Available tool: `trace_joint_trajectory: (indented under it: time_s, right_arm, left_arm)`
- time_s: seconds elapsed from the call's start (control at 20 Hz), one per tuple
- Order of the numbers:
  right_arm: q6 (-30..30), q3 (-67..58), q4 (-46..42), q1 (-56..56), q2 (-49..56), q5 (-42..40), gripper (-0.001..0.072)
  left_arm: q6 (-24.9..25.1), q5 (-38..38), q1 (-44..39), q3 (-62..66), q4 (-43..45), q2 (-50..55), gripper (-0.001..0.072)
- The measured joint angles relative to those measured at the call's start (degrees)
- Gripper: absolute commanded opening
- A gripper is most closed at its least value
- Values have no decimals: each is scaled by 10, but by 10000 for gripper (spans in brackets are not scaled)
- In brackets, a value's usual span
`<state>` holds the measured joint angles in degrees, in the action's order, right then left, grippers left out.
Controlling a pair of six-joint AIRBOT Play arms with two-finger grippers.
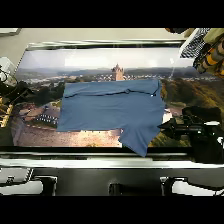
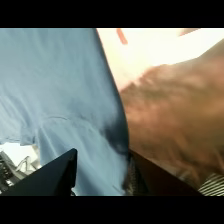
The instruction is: Fold the clothes and pants, and hang the long-sleeved shirts on hangers.
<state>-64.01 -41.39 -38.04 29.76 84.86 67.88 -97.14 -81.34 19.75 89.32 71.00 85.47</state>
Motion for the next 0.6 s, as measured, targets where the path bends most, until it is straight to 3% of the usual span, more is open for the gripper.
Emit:
trace_joint_trajectory:
  time_s: [0.05, 0.15, 0.2, 0.4, 0.6]
  right_arm:
    - [2, 0, 5, -6, 5, -4, 348]
    - [6, 1, 6, -31, 13, -21, 79]
    - [6, 1, 0, -43, 16, -30, 26]
    - [4, 0, -4, -67, 10, -45, 25]
    - [-3, 0, -18, -72, -11, -61, 25]
  left_arm:
    - [-2, -3, 5, -7, 0, 0, 483]
    - [-3, -9, 18, -34, 0, -4, 481]
    - [-2, -10, 24, -53, 0, -8, 475]
    - [52, 14, 53, -154, -38, -31, 474]
    - [121, 86, 75, -258, -127, -41, 474]
